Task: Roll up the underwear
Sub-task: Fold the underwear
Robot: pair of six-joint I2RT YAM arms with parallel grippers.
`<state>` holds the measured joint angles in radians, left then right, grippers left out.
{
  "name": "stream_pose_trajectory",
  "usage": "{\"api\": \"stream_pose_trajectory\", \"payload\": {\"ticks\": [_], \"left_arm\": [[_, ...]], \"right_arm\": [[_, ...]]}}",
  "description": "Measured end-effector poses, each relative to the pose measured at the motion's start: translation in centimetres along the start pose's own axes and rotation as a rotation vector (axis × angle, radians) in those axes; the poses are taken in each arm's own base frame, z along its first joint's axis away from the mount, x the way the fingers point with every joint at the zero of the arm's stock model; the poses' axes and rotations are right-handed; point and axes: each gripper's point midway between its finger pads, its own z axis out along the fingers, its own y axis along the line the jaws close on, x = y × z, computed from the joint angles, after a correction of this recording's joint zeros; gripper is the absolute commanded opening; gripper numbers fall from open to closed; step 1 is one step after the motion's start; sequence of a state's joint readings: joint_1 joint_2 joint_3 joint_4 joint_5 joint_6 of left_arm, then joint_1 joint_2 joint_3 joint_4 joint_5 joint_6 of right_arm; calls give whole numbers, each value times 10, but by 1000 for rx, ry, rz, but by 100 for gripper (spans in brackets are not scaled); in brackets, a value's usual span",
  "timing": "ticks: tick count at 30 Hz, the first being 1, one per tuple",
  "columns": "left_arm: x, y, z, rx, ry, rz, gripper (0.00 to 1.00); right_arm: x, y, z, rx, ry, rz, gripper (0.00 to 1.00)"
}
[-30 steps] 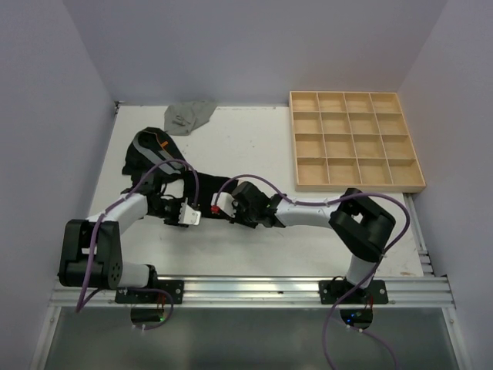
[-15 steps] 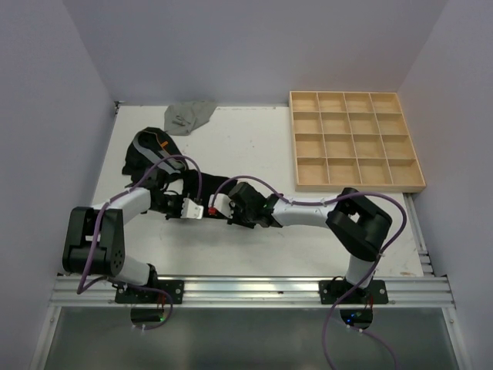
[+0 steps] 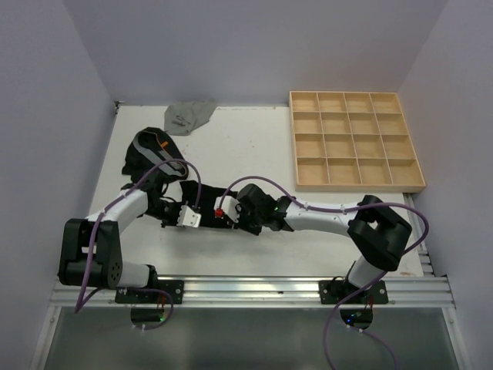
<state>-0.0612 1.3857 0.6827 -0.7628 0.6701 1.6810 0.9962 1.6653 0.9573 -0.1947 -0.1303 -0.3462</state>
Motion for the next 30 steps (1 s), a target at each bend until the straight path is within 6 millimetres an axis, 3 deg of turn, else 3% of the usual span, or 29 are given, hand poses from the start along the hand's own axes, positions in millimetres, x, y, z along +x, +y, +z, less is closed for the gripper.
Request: {"api": "stream_pose_trajectory", "payload": {"ticks": [2, 5, 10, 15, 18, 23, 30], "left_arm": [[-1, -3, 1, 5, -4, -10, 23], [-2, -4, 1, 7, -10, -30, 39], [-4, -6, 2, 9, -19, -72, 53], [-10, -6, 1, -2, -58, -147, 56], [-16, 9, -10, -45, -109, -214, 61], [-14, 44, -38, -132, -194, -316, 65], [-6, 51, -54, -155, -263, -433, 68]], "right_arm": [[1, 5, 0, -17, 3, 15, 28], [6, 12, -1, -39, 28, 45, 38], [3, 15, -8, -34, 13, 79, 40], [-10, 12, -22, -10, -36, 87, 40], [-14, 13, -21, -7, -39, 78, 40], [-22, 17, -8, -20, -33, 59, 40], [-13, 19, 12, -38, 20, 55, 36]]}}
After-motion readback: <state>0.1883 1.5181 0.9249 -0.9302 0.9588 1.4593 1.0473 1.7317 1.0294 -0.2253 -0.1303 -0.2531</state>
